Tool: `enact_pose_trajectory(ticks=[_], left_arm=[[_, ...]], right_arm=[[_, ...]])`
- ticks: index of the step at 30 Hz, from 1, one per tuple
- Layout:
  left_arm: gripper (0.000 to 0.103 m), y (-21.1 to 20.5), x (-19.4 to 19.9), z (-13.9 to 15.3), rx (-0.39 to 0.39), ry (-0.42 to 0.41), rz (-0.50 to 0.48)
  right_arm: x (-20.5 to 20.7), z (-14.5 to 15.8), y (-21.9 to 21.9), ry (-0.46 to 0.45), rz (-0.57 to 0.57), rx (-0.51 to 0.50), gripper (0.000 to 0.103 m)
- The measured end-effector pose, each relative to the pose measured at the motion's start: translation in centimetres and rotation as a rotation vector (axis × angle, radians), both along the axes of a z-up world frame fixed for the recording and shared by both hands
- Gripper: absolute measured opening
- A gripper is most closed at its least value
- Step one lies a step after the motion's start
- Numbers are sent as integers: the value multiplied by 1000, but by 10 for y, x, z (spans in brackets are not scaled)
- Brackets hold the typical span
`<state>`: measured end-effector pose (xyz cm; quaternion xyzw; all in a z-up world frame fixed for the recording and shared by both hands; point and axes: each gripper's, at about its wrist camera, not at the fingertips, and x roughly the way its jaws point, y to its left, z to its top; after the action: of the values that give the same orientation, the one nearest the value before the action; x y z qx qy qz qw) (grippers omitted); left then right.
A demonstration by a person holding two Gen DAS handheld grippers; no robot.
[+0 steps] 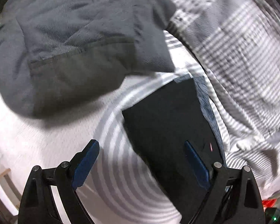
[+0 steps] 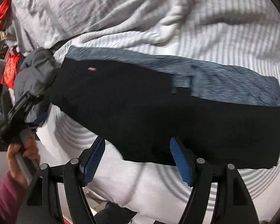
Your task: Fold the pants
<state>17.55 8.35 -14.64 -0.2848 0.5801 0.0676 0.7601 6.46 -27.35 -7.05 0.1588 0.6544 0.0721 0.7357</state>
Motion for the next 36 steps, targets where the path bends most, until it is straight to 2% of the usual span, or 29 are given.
enact_pose_trajectory(ticks=[4,10,12,16,18,19,22,23,29,30,36], left_arm=[[88,5,9,-16,-82,6,-28],[87,-5,24,-27,-135,-11,-77],[71,-7,27,-27,-157,-13,-90],[70,-14,32,-30,-139,-7,-110],[60,-17,33,-30,-104,-7,-115],[47,-19,34,-29,-75,-8,-124],[35,-25,33,-23,-21,-33,-157],[31,-30,32,-17,20,-50,-189],[28,-77,24,15,269,-163,-380],[28,-84,22,19,301,-182,-405],[28,-118,8,35,452,-276,-543]], right_arm=[[9,2,17,5,29,-13,75],[21,4,31,9,51,-24,75],[24,4,35,9,56,-23,75],[29,4,40,8,55,-5,75],[34,5,42,7,59,2,75],[37,5,43,5,61,2,75],[51,10,43,-7,70,2,75],[58,12,43,-11,74,4,75],[118,28,57,3,128,49,76],[131,30,63,16,148,60,80],[198,36,120,88,284,56,82]])
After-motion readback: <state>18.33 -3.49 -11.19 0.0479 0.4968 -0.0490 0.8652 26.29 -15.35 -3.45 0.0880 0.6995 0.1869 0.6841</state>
